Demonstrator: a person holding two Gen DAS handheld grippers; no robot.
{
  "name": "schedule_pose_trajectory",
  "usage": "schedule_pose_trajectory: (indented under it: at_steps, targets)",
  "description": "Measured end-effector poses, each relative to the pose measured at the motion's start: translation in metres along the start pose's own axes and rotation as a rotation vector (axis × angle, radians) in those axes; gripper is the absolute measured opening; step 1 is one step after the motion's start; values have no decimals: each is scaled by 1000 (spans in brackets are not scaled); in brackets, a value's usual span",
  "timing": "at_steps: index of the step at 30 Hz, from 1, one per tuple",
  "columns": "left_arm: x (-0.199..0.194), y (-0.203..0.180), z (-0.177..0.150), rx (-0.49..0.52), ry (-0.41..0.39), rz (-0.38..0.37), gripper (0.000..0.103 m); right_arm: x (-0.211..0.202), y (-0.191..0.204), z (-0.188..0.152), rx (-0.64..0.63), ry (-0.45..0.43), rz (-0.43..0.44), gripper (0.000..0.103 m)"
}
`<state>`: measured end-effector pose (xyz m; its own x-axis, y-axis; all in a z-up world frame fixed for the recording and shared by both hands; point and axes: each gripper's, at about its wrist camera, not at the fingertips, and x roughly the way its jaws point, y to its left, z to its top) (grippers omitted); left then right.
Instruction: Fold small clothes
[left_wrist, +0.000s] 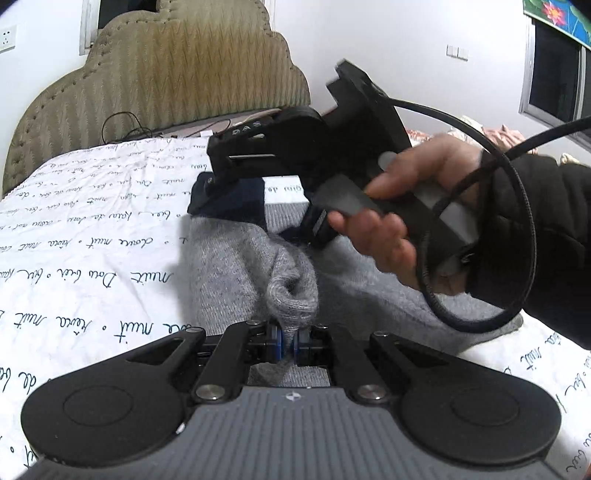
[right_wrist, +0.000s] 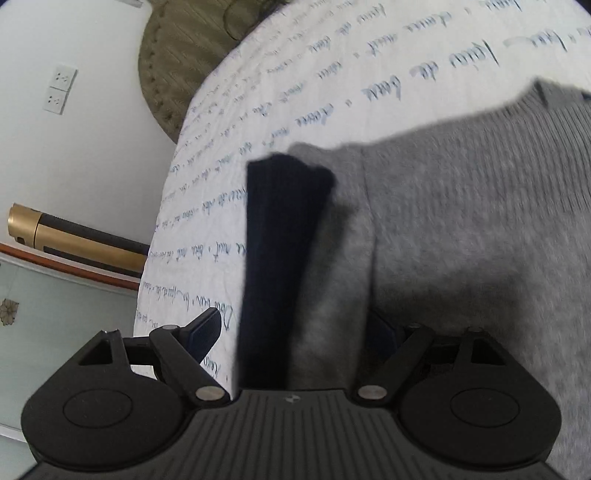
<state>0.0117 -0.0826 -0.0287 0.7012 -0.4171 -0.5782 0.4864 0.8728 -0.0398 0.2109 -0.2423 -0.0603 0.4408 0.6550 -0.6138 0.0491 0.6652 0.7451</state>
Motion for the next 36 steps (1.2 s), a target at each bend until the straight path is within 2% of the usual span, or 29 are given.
schedule_pose_trajectory:
  at_steps: [1, 2, 7, 11, 15, 19, 22, 25, 26, 28, 29, 30, 31, 32, 33, 34, 35, 36]
  targets:
    - [1, -1, 2, 4, 2, 5, 4, 0, 3, 1, -31, -26, -14, 44]
    - [2, -3, 3, 11, 2, 6, 4, -1, 6, 1, -70, -37, -46, 16]
    - [5, -26, 16, 75, -22, -23, 3, -27, 0, -2, -157, -91, -64, 16]
    - [13, -62, 26, 136, -33, -102, 3, -74, -12, 1, -201, -137, -77, 15]
    - [23, -105, 35, 184, -49, -202, 3, -132, -37, -1, -233, -196, -146, 16]
    - [51, -142, 36, 184, 21, -290, 3, -178, -83, -4, -186, -250, -247, 16]
    - [76, -164, 32, 204, 68, -296, 3, -191, -121, -5, -124, -276, -321, 15]
    - [98, -165, 30, 200, 104, -285, 4, -193, -151, -11, -60, -303, -293, 15]
    - [101, -164, 32, 205, 109, -292, 4, -192, -155, -12, -48, -314, -278, 15]
    - [90, -158, 33, 205, 94, -361, 17, -195, -156, -14, -23, -344, -240, 16]
    - [80, -149, 35, 197, 82, -422, 33, -199, -156, -16, -3, -351, -218, 20]
    - [69, -139, 38, 184, 68, -488, 58, -203, -156, -16, 15, -357, -197, 22]
    - [56, -125, 41, 167, 45, -553, 72, -209, -155, -17, 24, -375, -178, 31]
    - [43, -109, 41, 148, 7, -583, 92, -217, -153, -18, 27, -401, -168, 46]
    - [30, -92, 44, 129, -44, -589, 98, -225, -152, -20, 29, -431, -167, 56]
    - [21, -75, 47, 115, -93, -585, 98, -232, -151, -22, 29, -459, -169, 77]
    - [19, -55, 52, 98, -128, -564, 98, -238, -152, -23, 28, -486, -166, 85]
    - [20, -40, 58, 74, -140, -523, 98, -241, -153, -24, 27, -500, -166, 85]
